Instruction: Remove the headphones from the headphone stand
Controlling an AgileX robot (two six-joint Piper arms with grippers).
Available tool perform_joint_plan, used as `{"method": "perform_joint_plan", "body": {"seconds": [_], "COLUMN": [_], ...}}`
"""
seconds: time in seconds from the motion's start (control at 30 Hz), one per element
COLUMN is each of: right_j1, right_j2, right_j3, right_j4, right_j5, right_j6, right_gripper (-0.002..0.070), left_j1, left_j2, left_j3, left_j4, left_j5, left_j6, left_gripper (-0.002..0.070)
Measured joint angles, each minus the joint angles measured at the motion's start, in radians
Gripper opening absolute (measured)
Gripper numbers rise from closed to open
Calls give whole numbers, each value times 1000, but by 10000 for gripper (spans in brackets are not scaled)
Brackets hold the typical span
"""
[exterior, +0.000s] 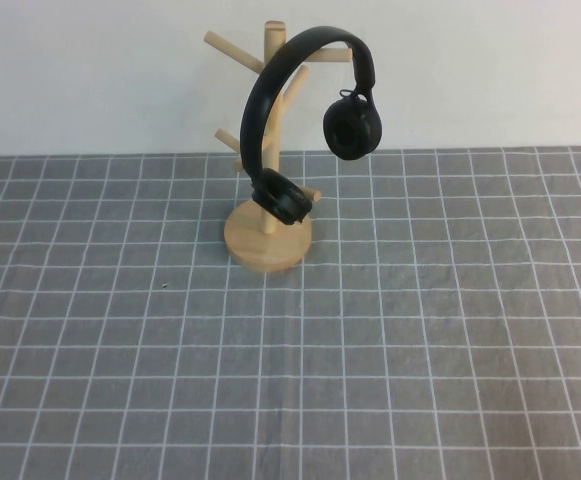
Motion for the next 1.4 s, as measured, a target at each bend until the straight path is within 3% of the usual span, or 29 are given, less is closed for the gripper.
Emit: {"method": "perform_joint_plan", "body": {"seconds": [0.13,0.27,0.6,0.87,1.0,1.23,1.3,1.4], "right_j1": [0,0,0,23,147,506,572,637], "right_j2": [0,47,600,938,1048,1274,1332,1413], "right_j3": [0,-96,-557,-753,-847,-1030,-1082,-1160], "right_j4": [69,69,-142,3,57,154,178,215], "right_j5": [9,182,670,738,689,433,371,298], "right_j6": [-10,-53,-127,-324,-370,-379,-379,-379], "right_gripper": [-9,-8,-8,-8,-8,0,30,140], "left_j1": [0,0,0,0,0,0,0,0], "left_j2": [0,0,0,0,0,0,0,0], "left_j3": [0,0,0,0,0,0,0,0], "left_j4": [0,0,0,0,0,0,0,0], "left_j5": [0,0,0,0,0,0,0,0], "left_j6": [0,0,0,0,0,0,0,0], "left_gripper": [-4,-4,-4,-4,-4,-4,-4,-4]}}
